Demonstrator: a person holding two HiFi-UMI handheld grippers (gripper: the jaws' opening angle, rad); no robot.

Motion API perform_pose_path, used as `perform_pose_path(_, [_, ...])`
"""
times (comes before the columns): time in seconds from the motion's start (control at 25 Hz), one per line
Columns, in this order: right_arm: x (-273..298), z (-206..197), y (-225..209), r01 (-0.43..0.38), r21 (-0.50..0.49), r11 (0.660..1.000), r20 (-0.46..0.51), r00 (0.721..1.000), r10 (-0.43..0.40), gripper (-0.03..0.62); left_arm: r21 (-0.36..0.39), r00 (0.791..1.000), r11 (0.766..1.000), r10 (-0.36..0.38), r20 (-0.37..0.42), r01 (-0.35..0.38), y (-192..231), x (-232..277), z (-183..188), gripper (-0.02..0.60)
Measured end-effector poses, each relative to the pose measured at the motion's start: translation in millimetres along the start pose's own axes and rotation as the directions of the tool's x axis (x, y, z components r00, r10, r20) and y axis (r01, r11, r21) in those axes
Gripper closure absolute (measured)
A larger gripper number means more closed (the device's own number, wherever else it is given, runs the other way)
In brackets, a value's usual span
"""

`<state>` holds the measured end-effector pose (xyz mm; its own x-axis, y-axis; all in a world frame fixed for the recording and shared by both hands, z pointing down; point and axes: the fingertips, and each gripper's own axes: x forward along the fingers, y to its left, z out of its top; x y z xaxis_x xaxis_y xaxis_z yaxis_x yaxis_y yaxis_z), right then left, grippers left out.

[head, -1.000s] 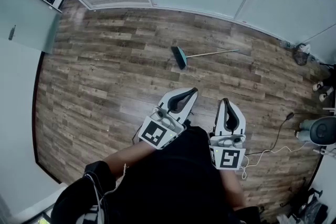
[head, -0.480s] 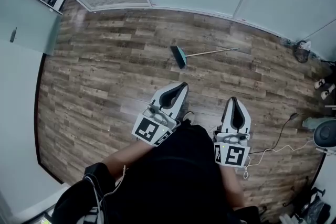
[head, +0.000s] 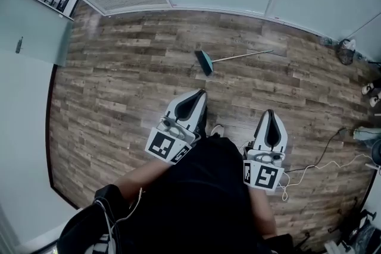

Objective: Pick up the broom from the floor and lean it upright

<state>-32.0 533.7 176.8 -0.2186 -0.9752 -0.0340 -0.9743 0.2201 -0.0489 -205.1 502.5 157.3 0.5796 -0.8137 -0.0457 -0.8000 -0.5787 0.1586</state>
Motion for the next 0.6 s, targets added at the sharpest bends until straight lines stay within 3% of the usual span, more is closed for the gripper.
perform_pose_path(0.12, [-10.9,-0.5,-3.6,0.037,0.015,0.999,0.037,0.999,-0.038,0.574,0.007,0.999,0.999,-0.032,-0.017,0.032,-5.2,2.6,-2.1,0.563])
perform_pose_path(0.6, [-22.2,-4.1,-34.2,0.143,0.028,0.989,0.015,0.990,-0.143,0.574,0.005,0.985,0.987,-0.163,-0.049,0.164,-33.9,39.9,-12.6,0.563])
